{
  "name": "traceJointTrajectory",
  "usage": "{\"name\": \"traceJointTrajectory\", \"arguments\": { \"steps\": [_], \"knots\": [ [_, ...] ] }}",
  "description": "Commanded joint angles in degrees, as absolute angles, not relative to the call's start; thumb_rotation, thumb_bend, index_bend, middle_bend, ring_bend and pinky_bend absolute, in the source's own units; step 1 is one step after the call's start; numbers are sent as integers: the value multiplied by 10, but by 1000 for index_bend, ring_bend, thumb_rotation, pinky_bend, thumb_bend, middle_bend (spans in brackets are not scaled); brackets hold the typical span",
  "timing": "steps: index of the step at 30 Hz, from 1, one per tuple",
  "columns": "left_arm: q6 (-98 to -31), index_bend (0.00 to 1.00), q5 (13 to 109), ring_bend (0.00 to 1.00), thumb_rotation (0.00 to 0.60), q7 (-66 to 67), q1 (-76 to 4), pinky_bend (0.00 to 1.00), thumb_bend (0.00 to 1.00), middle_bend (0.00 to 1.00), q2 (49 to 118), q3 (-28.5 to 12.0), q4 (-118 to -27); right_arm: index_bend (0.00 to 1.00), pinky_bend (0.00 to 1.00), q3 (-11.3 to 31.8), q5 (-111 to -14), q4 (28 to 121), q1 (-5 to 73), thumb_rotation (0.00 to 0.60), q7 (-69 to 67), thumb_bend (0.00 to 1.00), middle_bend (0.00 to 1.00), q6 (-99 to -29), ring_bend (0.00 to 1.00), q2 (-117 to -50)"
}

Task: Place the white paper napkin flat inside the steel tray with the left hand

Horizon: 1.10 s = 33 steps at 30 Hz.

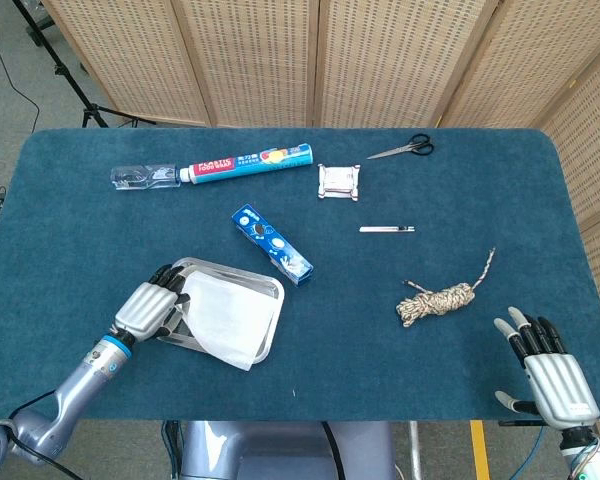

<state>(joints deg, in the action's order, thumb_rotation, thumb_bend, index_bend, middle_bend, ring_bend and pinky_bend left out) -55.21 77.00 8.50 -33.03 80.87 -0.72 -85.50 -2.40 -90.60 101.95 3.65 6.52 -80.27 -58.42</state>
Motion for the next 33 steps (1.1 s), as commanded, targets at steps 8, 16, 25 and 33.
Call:
{"name": "traceJointTrajectory", "arguments": {
  "steps": [8, 16, 25, 33],
  "knots": [
    [-538, 641, 702, 0, 600, 145, -327, 0, 550, 52, 816, -17, -893, 102, 0, -24, -907, 1019, 36, 600, 64, 0, 0, -804, 0, -584],
    [-522, 629, 685, 0, 600, 137, -332, 0, 408, 52, 793, -22, -923, 102, 0, -23, -909, 1018, 35, 600, 61, 0, 0, -809, 0, -585],
    [-520, 472, 698, 0, 600, 132, -336, 0, 121, 52, 771, -20, -931, 102, 0, -22, -912, 1015, 33, 600, 59, 0, 0, -815, 0, -588],
    [-520, 471, 683, 0, 600, 137, -338, 0, 119, 52, 771, -23, -930, 102, 0, -22, -913, 1014, 33, 600, 58, 0, 0, -816, 0, -588]
  ]
}}
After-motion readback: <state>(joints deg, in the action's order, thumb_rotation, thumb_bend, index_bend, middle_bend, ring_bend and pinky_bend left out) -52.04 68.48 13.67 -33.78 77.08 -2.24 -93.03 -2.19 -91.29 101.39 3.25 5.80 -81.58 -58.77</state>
